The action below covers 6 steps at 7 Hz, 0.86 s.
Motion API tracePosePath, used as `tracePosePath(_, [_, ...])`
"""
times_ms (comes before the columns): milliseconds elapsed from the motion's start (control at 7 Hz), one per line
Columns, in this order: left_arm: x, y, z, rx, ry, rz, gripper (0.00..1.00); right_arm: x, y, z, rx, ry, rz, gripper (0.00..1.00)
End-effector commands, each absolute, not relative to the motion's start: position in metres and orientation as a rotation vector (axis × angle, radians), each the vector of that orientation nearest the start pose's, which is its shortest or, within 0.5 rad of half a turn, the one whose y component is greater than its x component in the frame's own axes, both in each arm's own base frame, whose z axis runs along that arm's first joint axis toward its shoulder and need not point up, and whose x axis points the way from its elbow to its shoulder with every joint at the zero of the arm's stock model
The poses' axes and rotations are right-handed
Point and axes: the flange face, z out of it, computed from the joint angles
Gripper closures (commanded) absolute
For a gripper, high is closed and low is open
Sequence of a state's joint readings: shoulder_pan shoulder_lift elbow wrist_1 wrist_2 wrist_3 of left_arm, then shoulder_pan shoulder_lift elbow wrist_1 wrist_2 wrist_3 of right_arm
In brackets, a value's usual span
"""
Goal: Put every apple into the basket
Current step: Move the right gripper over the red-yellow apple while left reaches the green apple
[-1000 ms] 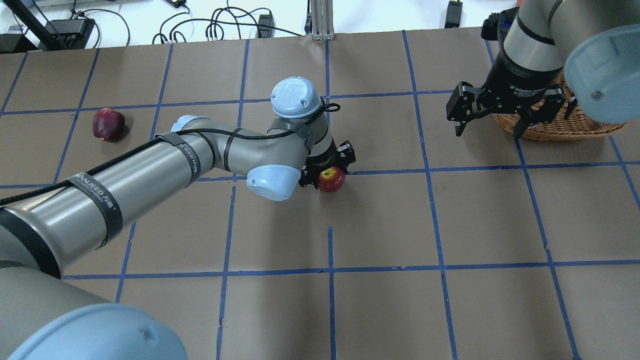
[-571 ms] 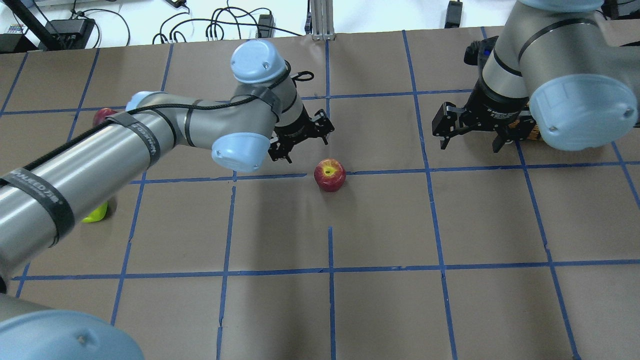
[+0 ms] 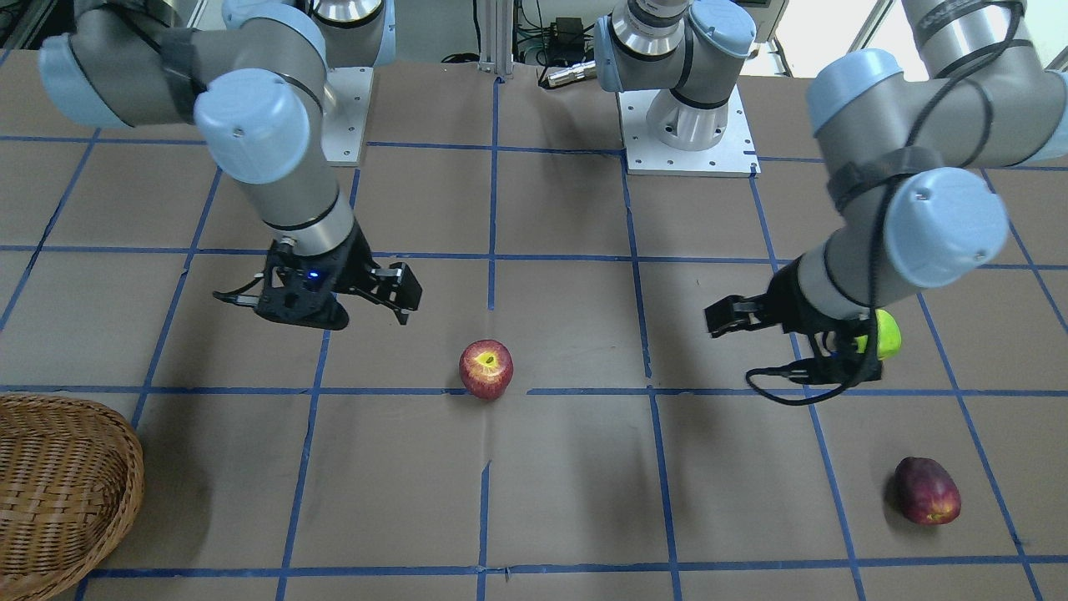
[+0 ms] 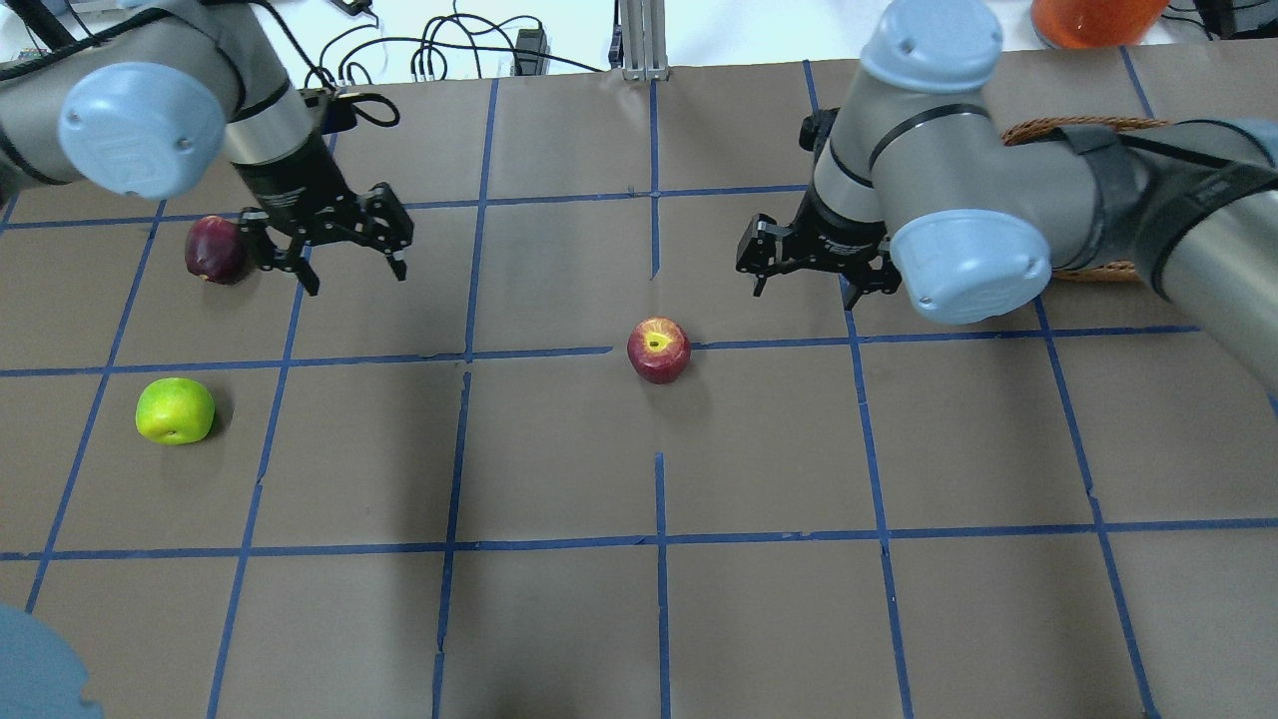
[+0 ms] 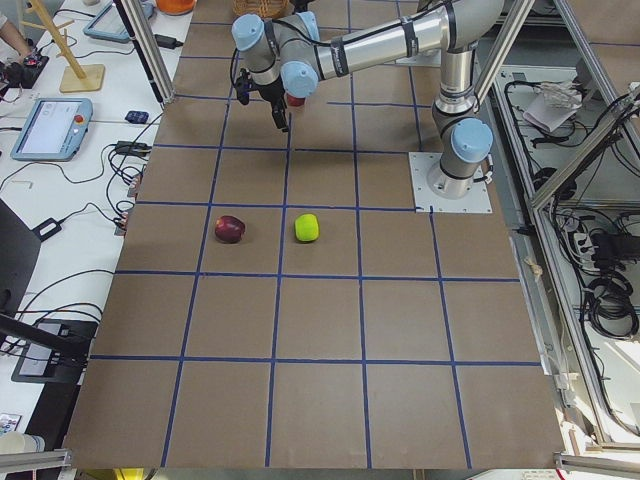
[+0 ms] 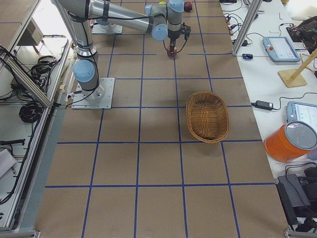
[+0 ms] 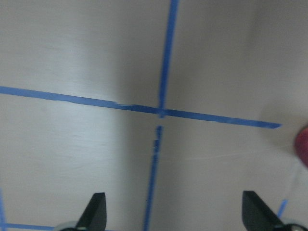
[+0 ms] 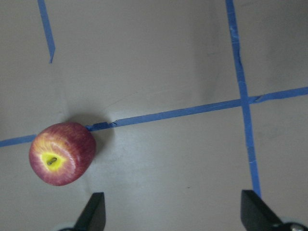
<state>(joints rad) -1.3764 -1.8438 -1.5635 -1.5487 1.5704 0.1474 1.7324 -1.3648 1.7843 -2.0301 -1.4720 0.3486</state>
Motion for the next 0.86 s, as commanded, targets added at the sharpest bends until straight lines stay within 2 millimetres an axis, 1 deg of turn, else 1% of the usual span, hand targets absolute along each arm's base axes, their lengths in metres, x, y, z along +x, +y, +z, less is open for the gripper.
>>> tracePosePath(0, [0.106,-0.552,0.334,0.172,3.154,0.449,0.0,0.303,-0.513,0.272,0.281,3.011,-0.026,0.0])
tracePosePath(143, [0.144,-0.544,0.322,0.287,3.147,0.383,0.0,0.325,-0.514,0.253,0.227,3.013,-0.034,0.0])
tracePosePath(286, [0.182,-0.534,0.298,0.416,3.128,0.315,0.0,0.328,-0.518,0.241,0.224,3.02,-0.005,0.0])
tracePosePath(429, [0.207,-0.516,0.262,0.427,3.129,0.277,0.0,0.332,-0.519,0.229,0.221,3.002,0.037,0.0])
tracePosePath(571, [0.203,-0.502,0.231,0.418,3.097,0.211,0.0,0.336,-0.521,0.225,0.21,2.977,0.059,0.0])
tracePosePath(714, [0.197,-0.493,0.204,0.405,3.097,0.2,0.0,0.337,-0.524,0.217,0.198,2.982,0.073,0.0])
